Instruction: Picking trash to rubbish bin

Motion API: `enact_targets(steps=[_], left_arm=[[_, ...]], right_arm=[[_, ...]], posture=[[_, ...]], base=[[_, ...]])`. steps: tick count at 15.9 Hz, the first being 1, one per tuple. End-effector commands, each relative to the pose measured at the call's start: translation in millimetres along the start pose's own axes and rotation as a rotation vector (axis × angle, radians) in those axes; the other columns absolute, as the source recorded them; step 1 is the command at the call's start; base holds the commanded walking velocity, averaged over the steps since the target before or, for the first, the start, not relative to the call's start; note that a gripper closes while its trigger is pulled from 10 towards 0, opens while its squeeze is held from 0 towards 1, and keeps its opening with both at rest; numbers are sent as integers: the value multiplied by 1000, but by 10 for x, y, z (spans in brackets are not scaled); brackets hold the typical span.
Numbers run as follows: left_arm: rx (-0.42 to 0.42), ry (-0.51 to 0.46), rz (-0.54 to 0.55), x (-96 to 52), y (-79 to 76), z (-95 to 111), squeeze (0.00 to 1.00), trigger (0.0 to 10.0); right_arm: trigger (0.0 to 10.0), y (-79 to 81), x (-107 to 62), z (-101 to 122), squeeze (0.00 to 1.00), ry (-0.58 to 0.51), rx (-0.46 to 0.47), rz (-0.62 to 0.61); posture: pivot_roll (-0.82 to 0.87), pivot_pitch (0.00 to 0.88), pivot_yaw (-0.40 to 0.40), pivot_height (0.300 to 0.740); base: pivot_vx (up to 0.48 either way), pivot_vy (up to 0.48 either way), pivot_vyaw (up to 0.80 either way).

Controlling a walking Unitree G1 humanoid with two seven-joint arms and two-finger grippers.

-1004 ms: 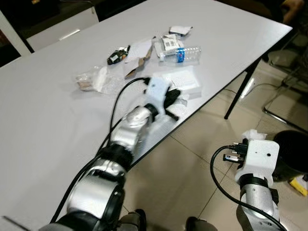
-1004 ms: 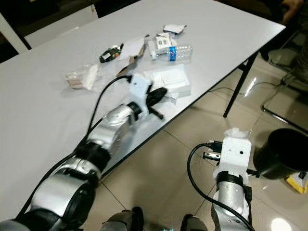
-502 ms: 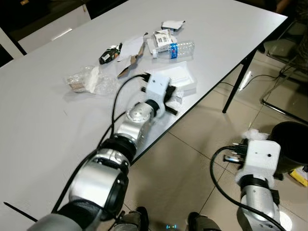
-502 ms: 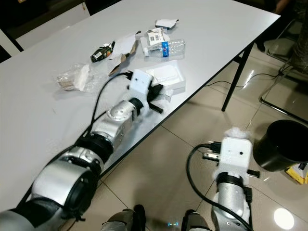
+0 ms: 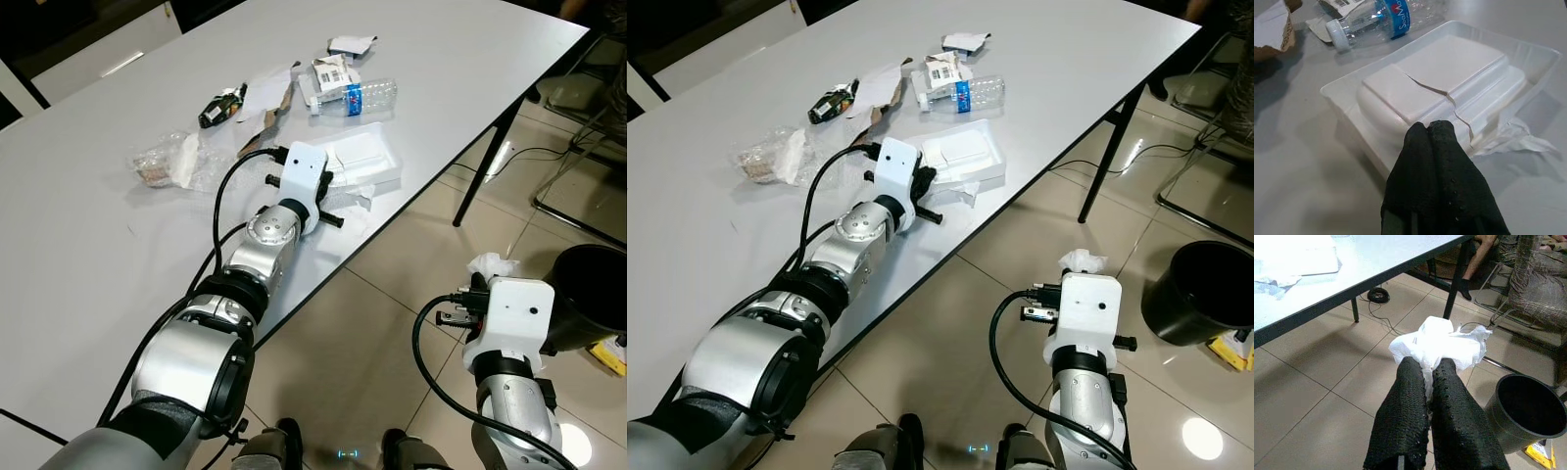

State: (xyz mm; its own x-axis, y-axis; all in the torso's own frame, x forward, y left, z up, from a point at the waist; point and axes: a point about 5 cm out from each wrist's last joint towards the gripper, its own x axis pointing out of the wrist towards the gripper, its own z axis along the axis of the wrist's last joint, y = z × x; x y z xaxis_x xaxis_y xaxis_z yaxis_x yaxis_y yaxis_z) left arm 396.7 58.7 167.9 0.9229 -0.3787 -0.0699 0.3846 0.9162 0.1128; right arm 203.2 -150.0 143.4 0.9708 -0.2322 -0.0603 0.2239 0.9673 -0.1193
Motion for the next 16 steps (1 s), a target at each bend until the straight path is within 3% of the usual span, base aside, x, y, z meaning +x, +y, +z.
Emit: enact_targets(steps=[1, 8, 16], left_arm=[[38, 18, 28, 14, 43, 30, 0, 10000], [127, 121, 46, 14, 48, -55, 0, 10000], [150, 165, 51, 0, 102, -95, 0, 10000]], right_arm=[[10000, 38, -46, 25, 0, 5, 24, 12], [10000, 49, -50, 30, 0, 3, 15, 13], [10000, 53, -52, 21, 0, 4, 11, 13]], posture=[[-71, 231, 130, 740], [-74, 235, 133, 740], [-72, 235, 135, 740]], base=[[0, 0, 0], [0, 0, 0], [0, 0, 0]])
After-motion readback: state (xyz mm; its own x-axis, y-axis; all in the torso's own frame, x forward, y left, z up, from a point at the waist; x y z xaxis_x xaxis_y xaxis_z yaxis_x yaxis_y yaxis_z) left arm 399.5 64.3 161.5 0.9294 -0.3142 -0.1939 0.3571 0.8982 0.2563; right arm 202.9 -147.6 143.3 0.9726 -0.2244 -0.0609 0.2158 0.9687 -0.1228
